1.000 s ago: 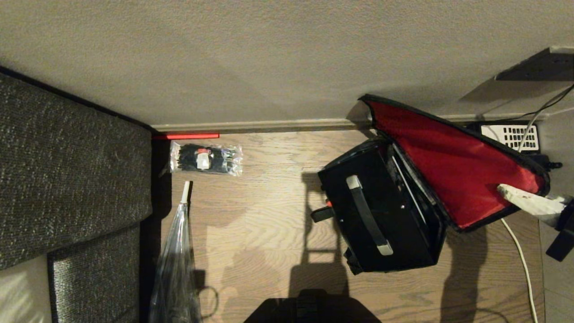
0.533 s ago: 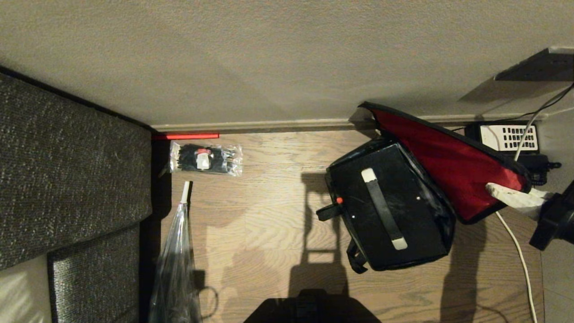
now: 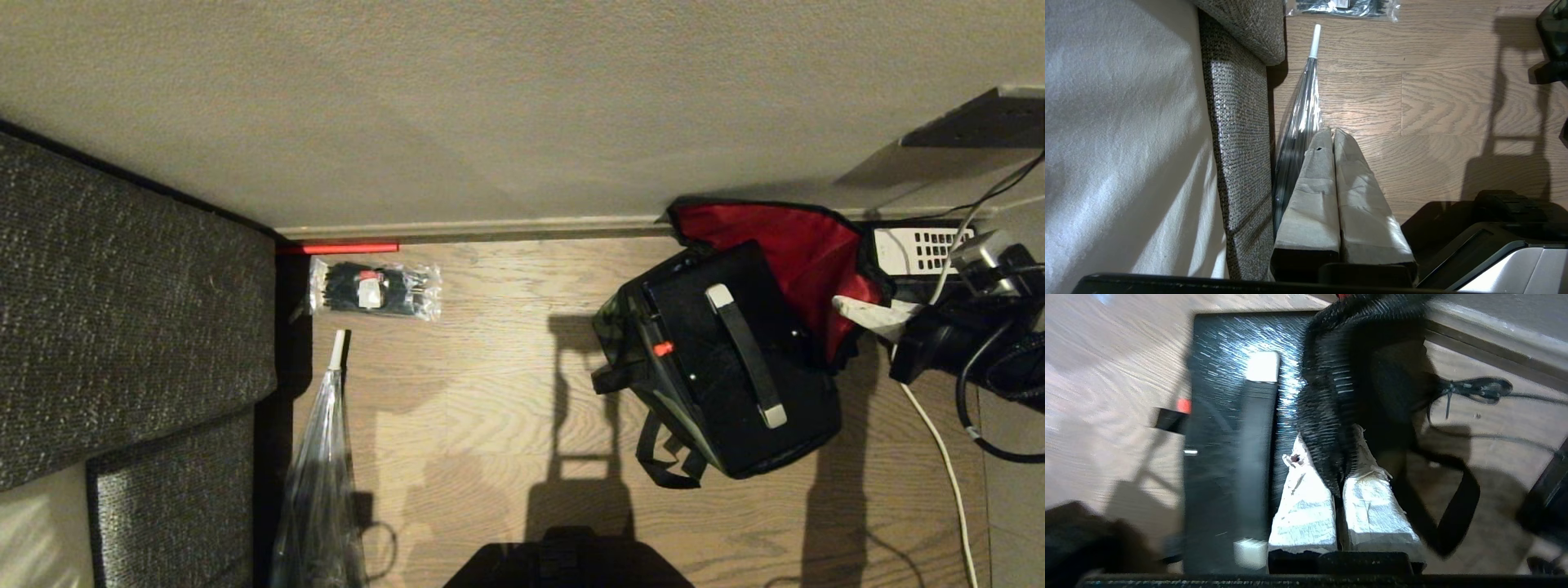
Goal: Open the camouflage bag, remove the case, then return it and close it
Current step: Close the top of the storage box
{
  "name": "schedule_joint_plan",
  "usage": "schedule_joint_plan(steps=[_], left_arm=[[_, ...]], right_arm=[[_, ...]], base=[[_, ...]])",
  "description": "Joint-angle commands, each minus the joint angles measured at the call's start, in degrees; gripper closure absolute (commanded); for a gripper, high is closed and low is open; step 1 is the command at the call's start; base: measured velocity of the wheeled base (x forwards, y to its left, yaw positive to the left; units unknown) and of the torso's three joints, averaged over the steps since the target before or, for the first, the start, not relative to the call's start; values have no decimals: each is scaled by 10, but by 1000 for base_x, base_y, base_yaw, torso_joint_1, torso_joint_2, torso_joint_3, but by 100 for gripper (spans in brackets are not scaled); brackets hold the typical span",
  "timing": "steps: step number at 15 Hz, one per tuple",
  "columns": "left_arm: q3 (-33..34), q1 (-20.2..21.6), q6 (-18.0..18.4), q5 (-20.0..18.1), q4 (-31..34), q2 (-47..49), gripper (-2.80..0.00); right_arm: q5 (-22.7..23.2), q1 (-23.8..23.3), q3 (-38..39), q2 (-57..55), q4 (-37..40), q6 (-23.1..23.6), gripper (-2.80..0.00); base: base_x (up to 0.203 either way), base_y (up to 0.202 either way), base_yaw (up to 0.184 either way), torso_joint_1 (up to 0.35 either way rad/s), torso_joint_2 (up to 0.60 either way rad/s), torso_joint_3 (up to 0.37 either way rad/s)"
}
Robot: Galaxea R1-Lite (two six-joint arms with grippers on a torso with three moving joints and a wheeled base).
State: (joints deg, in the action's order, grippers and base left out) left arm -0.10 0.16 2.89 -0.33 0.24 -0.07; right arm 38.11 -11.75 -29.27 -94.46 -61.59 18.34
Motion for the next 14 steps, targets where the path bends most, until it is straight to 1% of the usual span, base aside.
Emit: schedule_joint_plan(steps=[1,2,3,4,5,8,10,12,14], left_arm=[[0,0,0,0,-1,1,0],[0,0,0,0,-1,1,0],[0,0,0,0,-1,1,0],[0,0,0,0,-1,1,0],[0,0,0,0,-1,1,0],[0,0,0,0,-1,1,0],[0,0,0,0,-1,1,0],[0,0,0,0,0,1,0],[0,0,0,0,-1,1,0]], right_arm=[[10,-2,4,-53,-6,37,0],[22,4,20,-57,12,77,0],[33,22,32,-61,57,123,0],[38,40,33,-64,93,129,0],[41,51,32,-64,110,129,0],[43,76,49,-50,135,131,0],[43,91,64,-54,148,134,0],[42,104,60,-76,147,140,0],[39,112,57,-102,148,160,0]], base=[[0,0,0,0,0,0],[0,0,0,0,0,0],[0,0,0,0,0,0],[0,0,0,0,0,0],[0,0,0,0,0,0],[0,0,0,0,0,0],[0,0,0,0,0,0],[0,0,0,0,0,0],[0,0,0,0,0,0]])
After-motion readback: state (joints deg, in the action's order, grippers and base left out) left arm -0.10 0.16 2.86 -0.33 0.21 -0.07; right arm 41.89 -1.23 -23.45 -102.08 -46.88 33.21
